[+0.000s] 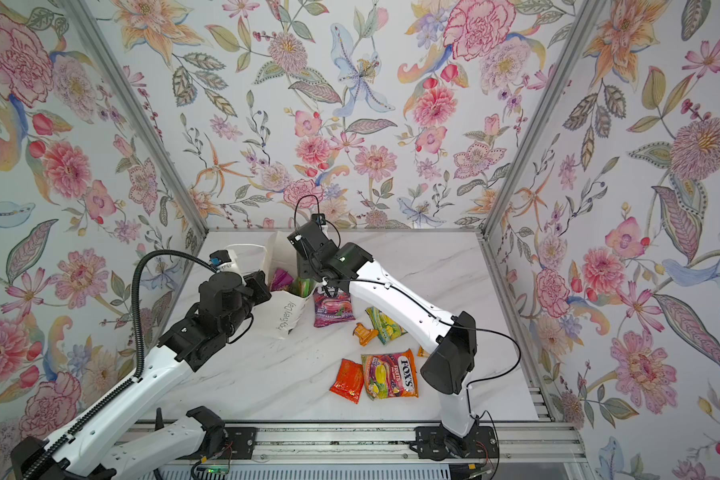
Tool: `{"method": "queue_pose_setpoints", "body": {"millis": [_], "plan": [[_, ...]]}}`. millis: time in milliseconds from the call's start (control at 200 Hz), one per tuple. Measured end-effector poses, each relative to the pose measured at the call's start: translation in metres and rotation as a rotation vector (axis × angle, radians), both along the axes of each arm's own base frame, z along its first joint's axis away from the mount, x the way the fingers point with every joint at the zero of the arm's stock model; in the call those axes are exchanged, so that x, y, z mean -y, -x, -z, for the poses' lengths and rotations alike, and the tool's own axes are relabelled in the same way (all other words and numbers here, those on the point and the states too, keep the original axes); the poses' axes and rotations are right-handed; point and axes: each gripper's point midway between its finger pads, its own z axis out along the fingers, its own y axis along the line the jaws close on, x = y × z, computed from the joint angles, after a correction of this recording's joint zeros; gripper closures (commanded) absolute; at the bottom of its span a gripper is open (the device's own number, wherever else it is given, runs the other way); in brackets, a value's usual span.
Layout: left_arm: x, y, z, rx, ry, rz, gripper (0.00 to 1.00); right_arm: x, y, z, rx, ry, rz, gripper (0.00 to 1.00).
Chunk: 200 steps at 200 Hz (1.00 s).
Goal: Place the snacks into the paper bag
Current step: 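Open the right gripper and raise it out of the paper bag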
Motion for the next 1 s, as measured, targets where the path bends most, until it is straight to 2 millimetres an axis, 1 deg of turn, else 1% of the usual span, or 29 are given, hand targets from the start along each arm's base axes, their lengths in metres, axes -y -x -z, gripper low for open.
{"method": "queue_pose_setpoints", "body": {"millis": [45, 110, 200, 315, 410, 440, 485, 545, 626, 661, 711, 816, 851, 1001], "plan": [[-0.001, 0.0, 0.0, -0.001, -0.004, -0.001, 1.0, 0.0, -0.001, 0.01, -0.018, 0.012, 0.002, 0.34], [-0.002, 0.0, 0.001, -0.004, -0.009, -0.004, 1.0, 0.001, -0.001, 0.019, -0.038, 0.021, 0.005, 0.35], [-0.004, -0.001, 0.001, -0.005, -0.017, -0.005, 1.0, 0.001, 0.0, 0.024, -0.057, 0.019, 0.003, 0.37], [-0.006, -0.001, 0.001, -0.007, -0.032, -0.006, 1.0, -0.003, 0.001, 0.028, -0.085, -0.002, -0.009, 0.46], [-0.008, -0.003, 0.0, -0.014, -0.052, -0.006, 1.0, -0.012, -0.001, 0.04, -0.117, -0.005, -0.029, 0.53], [-0.008, -0.004, 0.0, -0.017, -0.058, -0.005, 1.0, -0.015, -0.003, 0.045, -0.127, -0.004, -0.035, 0.56], [-0.009, -0.006, 0.0, -0.02, -0.067, -0.006, 1.0, -0.019, -0.005, 0.052, -0.143, -0.004, -0.042, 0.66], [-0.011, -0.007, 0.0, -0.029, -0.081, -0.006, 1.0, -0.024, -0.005, 0.062, -0.164, 0.0, -0.053, 0.75], [-0.013, -0.008, 0.003, -0.046, -0.103, -0.005, 0.98, -0.029, -0.006, 0.064, -0.167, 0.001, -0.07, 0.88], [-0.013, -0.01, 0.002, -0.049, -0.112, -0.003, 0.96, -0.031, -0.006, 0.062, -0.165, -0.004, -0.074, 0.92], [-0.015, -0.011, -0.001, -0.054, -0.127, -0.001, 0.89, -0.032, -0.006, 0.058, -0.159, -0.011, -0.08, 0.95], [-0.023, -0.014, -0.01, -0.062, -0.159, -0.011, 0.72, -0.038, -0.005, 0.048, -0.143, -0.024, -0.1, 0.97], [-0.027, -0.016, -0.016, -0.061, -0.17, -0.021, 0.68, -0.04, -0.003, 0.045, -0.137, -0.023, -0.11, 0.97], [-0.056, -0.022, -0.036, -0.073, -0.235, -0.079, 0.41, -0.048, 0.004, 0.037, -0.113, -0.012, -0.146, 0.98]]}}
